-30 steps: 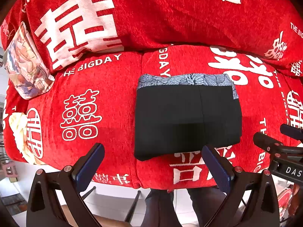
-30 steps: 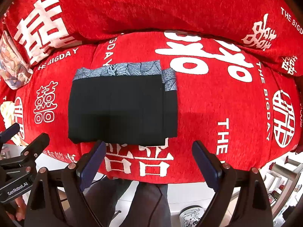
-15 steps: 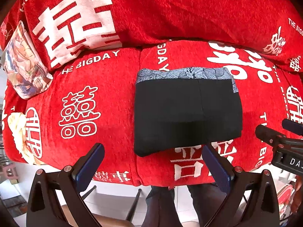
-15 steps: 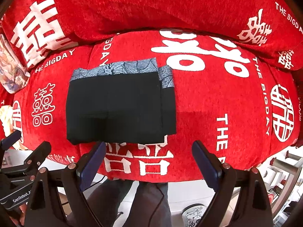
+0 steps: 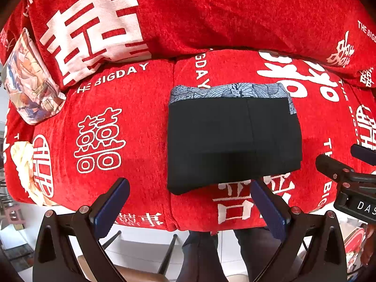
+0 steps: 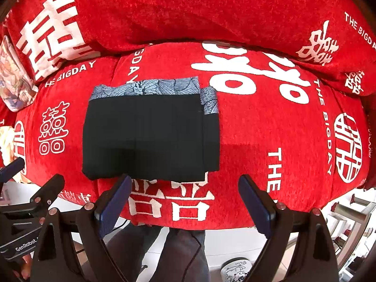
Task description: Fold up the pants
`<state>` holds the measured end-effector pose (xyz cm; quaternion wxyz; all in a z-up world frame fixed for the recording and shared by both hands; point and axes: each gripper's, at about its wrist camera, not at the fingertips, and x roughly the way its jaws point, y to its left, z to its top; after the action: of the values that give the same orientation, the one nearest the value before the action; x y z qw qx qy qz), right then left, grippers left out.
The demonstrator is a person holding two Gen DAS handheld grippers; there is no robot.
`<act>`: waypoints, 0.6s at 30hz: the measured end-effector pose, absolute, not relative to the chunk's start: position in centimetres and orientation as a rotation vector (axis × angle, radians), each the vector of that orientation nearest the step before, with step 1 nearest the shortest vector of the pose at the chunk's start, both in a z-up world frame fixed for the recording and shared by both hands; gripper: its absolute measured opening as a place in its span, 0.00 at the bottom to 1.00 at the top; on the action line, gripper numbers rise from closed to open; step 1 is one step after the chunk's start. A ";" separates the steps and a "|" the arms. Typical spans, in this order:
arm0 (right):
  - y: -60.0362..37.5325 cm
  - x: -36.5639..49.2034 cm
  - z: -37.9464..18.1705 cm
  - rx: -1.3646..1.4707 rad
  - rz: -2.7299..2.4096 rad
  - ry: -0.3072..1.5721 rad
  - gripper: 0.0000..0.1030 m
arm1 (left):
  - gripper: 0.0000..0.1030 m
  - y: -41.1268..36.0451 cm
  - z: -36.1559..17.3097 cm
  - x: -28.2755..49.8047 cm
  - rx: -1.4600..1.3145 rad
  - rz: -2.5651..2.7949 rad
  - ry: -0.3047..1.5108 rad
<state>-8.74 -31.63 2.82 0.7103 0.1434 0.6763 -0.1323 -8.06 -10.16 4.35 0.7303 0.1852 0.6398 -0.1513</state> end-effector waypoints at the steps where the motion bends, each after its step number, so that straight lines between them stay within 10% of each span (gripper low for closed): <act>1: -31.6 -8.7 2.8 0.317 -0.295 1.500 0.91 | 1.00 -10.2 4.4 -8.1 0.407 -0.332 1.409; 18: -31.7 -8.5 2.6 0.313 -0.299 1.505 0.91 | 1.00 -10.6 4.4 -8.2 0.423 -0.366 1.387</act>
<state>-8.51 -31.68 2.63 0.7086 0.1408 0.6781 -0.1348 -8.16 -10.59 4.42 0.7331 0.1923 0.6308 -0.1664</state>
